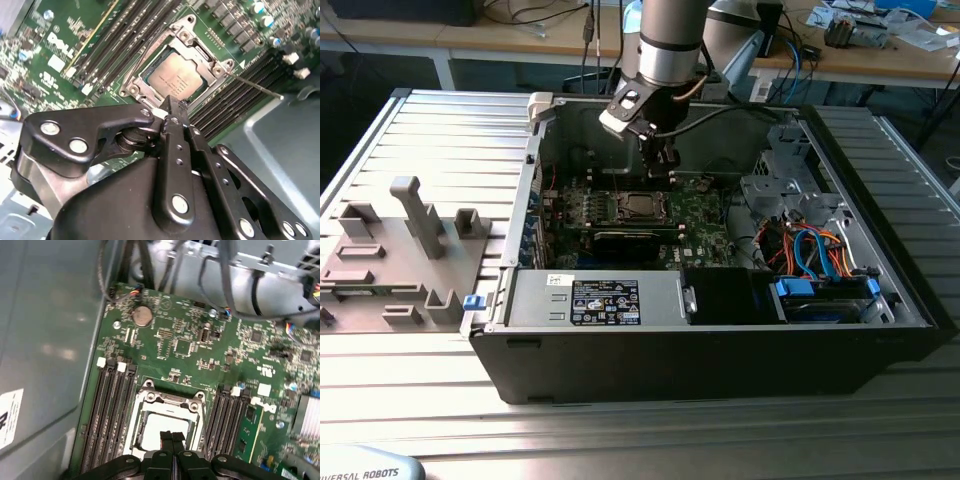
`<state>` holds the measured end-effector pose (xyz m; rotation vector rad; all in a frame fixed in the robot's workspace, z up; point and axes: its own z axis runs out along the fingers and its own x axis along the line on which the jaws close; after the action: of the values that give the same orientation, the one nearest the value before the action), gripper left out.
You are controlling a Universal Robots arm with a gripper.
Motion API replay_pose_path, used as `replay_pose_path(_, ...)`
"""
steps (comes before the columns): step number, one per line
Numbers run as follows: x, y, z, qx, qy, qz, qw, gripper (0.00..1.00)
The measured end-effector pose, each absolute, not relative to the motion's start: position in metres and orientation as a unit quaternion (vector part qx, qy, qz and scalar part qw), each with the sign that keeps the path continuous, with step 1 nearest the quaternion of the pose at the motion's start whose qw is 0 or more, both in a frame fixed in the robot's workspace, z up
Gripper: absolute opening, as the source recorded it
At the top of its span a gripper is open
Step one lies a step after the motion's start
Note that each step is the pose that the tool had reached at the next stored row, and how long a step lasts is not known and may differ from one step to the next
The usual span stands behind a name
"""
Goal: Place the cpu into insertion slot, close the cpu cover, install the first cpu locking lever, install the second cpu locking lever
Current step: 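Install the first cpu locking lever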
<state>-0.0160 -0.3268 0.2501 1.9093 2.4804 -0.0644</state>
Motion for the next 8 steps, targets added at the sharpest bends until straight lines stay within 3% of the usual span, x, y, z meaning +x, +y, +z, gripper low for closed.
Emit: replay_pose_path(8,-0.0160,-0.3268,0.2500,0.530,0.848,-0.020,0.007,0.11)
